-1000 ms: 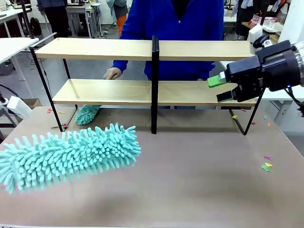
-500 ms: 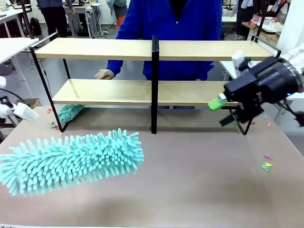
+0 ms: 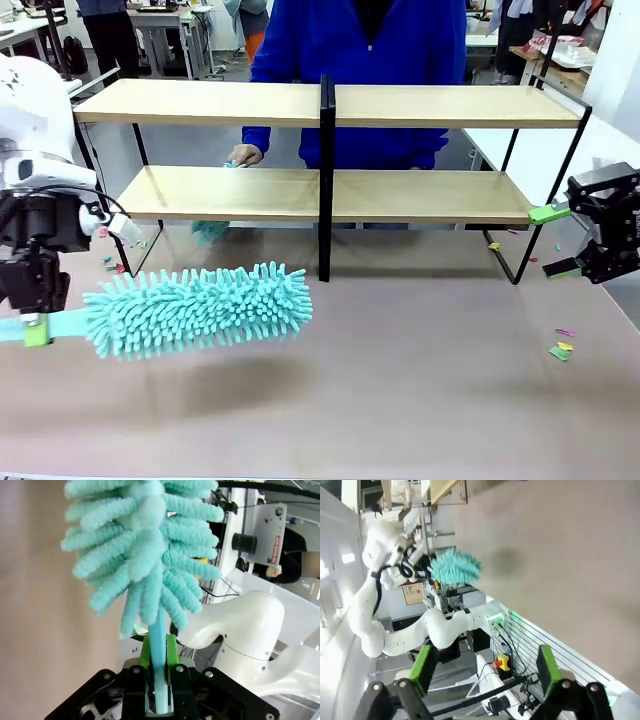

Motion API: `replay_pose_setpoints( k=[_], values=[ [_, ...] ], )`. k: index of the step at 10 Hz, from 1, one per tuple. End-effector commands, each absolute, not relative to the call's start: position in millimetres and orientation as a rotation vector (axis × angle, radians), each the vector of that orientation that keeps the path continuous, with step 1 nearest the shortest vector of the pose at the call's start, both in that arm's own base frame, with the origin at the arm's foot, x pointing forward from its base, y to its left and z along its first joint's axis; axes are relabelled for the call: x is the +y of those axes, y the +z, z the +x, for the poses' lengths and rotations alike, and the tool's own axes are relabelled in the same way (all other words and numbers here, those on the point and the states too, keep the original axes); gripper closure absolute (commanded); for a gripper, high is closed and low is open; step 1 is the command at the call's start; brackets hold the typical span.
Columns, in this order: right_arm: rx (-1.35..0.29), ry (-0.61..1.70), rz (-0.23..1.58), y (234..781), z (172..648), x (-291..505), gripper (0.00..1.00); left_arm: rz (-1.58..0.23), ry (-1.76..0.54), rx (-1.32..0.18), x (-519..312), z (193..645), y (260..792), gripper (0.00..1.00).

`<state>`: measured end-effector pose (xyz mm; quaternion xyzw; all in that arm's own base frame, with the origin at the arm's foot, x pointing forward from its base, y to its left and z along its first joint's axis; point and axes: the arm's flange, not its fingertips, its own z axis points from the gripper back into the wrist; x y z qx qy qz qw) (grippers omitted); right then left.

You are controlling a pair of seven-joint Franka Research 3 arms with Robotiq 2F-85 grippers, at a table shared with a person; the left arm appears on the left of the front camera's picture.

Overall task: Clean the shelves.
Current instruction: Place the Duster on the table.

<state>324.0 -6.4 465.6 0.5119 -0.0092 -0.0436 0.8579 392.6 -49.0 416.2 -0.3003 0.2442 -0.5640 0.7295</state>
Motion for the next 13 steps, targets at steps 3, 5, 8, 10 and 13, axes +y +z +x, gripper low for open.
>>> replay_pose_setpoints(
  k=[3,5,8,10,13],
  values=[
    [-0.013,-0.011,1.079,475.9,320.3,15.9,0.0,-0.618,-1.111,0.5,-46.1,404.3,415.6,0.87],
    [-0.013,-0.011,1.079,475.9,320.3,15.9,0.0,-0.597,-1.127,0.495,-52.9,401.2,417.1,0.87],
    [-0.013,-0.011,1.079,475.9,320.3,15.9,0.0,-0.566,-1.094,0.439,-55.0,403.6,420.1,0.3],
    [-0.013,-0.011,1.079,475.9,320.3,15.9,0.0,-0.548,-1.027,0.335,-44.3,403.4,431.5,0.0],
    [-0.013,-0.011,1.079,475.9,320.3,15.9,0.0,-0.533,-0.827,0.066,-8.5,378.0,460.5,0.0]
  ],
)
